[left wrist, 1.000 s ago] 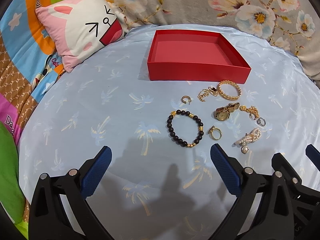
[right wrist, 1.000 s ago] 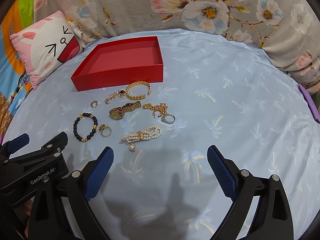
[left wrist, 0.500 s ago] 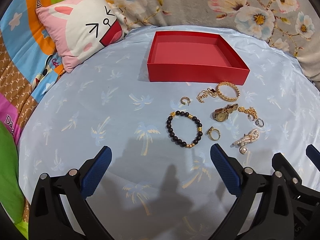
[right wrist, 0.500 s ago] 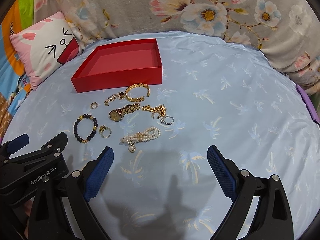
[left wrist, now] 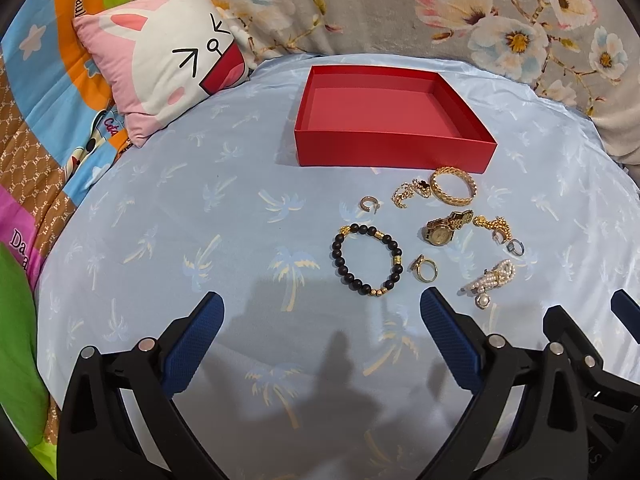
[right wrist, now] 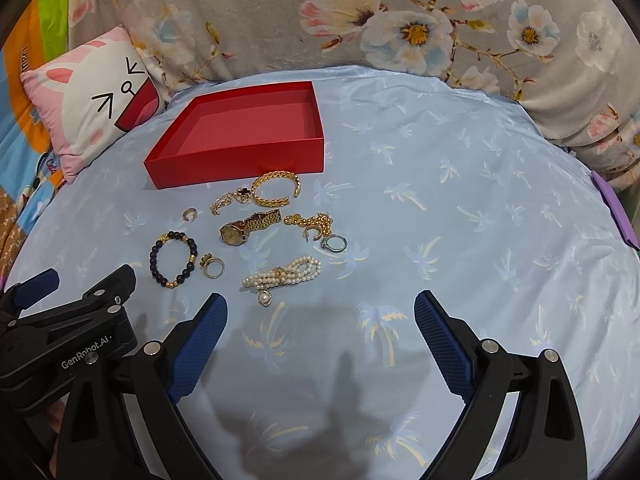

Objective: Organize jewelry

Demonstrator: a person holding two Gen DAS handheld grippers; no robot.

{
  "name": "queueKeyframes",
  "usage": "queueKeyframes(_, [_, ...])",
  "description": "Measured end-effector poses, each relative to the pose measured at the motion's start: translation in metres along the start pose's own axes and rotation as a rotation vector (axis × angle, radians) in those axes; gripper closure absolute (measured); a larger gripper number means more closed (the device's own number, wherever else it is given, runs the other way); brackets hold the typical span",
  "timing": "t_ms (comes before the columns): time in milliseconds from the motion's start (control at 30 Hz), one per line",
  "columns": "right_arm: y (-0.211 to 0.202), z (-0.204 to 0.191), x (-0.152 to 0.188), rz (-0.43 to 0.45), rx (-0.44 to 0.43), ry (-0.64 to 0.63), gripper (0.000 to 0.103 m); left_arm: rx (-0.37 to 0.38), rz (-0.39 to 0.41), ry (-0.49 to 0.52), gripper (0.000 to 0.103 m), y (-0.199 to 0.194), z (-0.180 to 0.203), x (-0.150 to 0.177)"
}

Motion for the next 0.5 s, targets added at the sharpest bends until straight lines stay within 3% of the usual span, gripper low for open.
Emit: queueKeyframes(500, [-0.0035, -0.0004, 0.0002, 0.007, -0.001, -0.002, 0.010, 0.000, 0.001, -0.002, 0.008, -0.0018, -0.0004, -0.0004])
Point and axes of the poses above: each gripper's, at about its wrist camera, not at the fingertips, and y roughly the way its jaws point, z to its right, x to its underside, the point moved 6 cm from there along y, roughly the way its jaws point, and after that the axes turned 8 degrees about -x, right-handed, at the moved point
